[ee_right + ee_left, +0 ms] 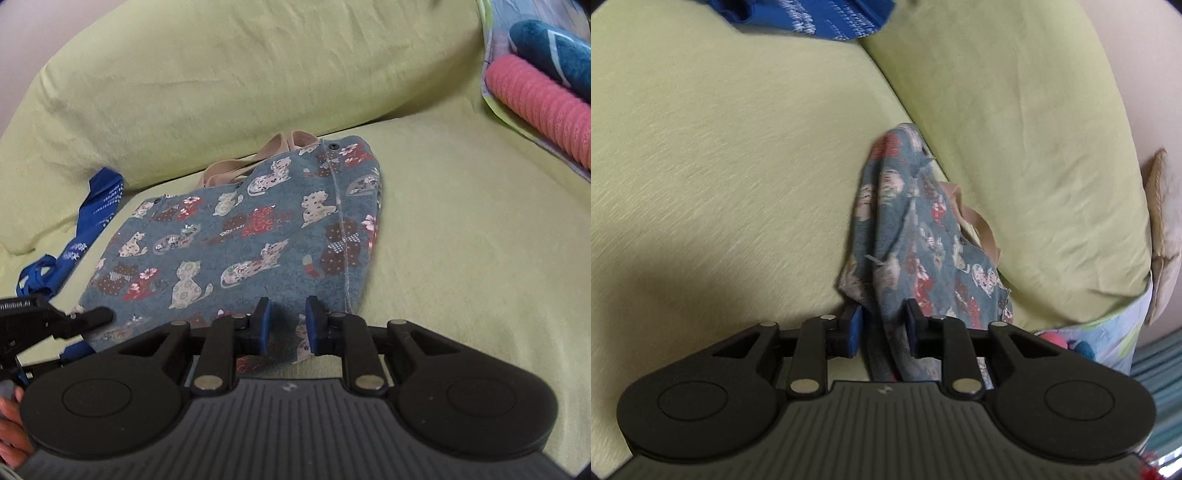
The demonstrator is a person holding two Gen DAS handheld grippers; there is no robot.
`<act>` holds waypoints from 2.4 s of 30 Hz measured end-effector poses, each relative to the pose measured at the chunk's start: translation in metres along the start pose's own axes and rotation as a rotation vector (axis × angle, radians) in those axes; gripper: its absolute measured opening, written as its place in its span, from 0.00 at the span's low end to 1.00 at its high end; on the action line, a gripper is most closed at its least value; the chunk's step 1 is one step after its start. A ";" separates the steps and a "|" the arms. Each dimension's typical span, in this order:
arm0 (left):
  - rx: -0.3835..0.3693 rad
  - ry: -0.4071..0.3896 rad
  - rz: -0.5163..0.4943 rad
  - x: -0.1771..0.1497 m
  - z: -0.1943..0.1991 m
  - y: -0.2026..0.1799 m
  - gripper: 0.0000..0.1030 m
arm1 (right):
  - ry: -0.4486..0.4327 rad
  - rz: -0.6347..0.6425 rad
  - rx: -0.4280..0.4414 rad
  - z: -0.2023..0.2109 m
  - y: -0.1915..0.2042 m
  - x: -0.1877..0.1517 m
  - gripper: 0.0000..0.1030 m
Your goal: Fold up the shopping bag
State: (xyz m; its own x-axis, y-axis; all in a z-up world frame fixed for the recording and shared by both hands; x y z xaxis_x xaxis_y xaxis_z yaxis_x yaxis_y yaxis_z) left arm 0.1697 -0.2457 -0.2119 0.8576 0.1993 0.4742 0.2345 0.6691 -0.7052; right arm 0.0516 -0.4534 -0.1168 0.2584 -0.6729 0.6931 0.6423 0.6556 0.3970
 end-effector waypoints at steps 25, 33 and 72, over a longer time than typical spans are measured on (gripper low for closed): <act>-0.021 -0.049 0.090 0.015 0.007 0.011 0.46 | 0.006 -0.017 0.047 -0.001 0.001 -0.001 0.30; 0.016 -0.066 -0.184 0.027 0.014 -0.007 0.17 | 0.005 -0.035 0.056 -0.001 -0.001 -0.001 0.30; -0.076 -0.032 -1.419 -0.096 0.016 -0.163 0.33 | -0.097 -0.219 0.193 0.004 -0.014 0.037 0.11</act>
State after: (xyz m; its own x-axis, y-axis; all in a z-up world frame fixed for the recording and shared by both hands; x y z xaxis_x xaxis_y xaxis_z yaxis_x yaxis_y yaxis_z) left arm 0.0418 -0.3623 -0.1338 -0.1324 -0.5810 0.8031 0.8979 0.2728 0.3454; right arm 0.0493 -0.4865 -0.0947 0.0527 -0.7760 0.6286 0.5239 0.5574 0.6441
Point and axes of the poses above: each gripper's, at about its wrist camera, not at the fingertips, and z roughly against the way its jaws point, y to its left, x to its top, the point moved 5 cm from there along -z, roughly the way its jaws point, and after that the axes turned 9 degrees about -z, right-handed, at the moved point
